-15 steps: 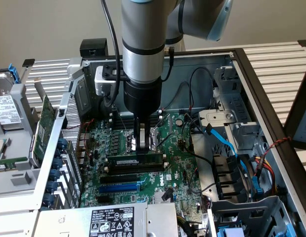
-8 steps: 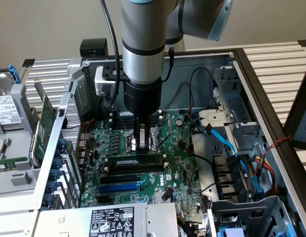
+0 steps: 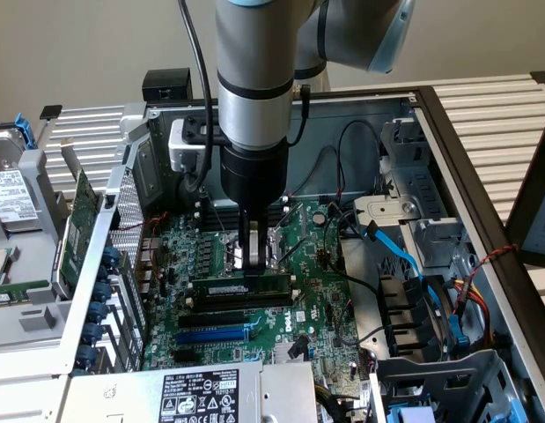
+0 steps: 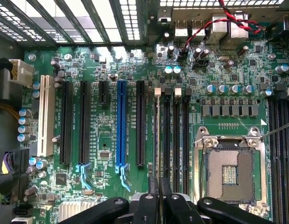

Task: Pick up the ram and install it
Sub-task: 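Insert the ram into the slot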

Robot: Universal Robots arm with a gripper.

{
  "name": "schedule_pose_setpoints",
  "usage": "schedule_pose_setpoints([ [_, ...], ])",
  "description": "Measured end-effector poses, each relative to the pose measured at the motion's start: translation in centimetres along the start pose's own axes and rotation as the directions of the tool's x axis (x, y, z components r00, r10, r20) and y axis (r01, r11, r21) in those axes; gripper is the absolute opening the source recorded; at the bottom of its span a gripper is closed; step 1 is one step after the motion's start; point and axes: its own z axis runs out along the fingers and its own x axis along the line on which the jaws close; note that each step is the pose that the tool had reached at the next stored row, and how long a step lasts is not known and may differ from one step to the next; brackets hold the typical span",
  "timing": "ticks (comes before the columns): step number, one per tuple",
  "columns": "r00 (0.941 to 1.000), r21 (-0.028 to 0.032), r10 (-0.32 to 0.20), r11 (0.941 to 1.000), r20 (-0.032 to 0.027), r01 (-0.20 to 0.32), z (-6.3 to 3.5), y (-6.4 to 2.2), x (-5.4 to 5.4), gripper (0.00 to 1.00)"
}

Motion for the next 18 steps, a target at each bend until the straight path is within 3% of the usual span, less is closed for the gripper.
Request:
schedule_pose_setpoints([
  [18,1.0,0.0025,0.004,1.0,0.0004,-0.004,0.27,0.2,-0.13,0.13],
])
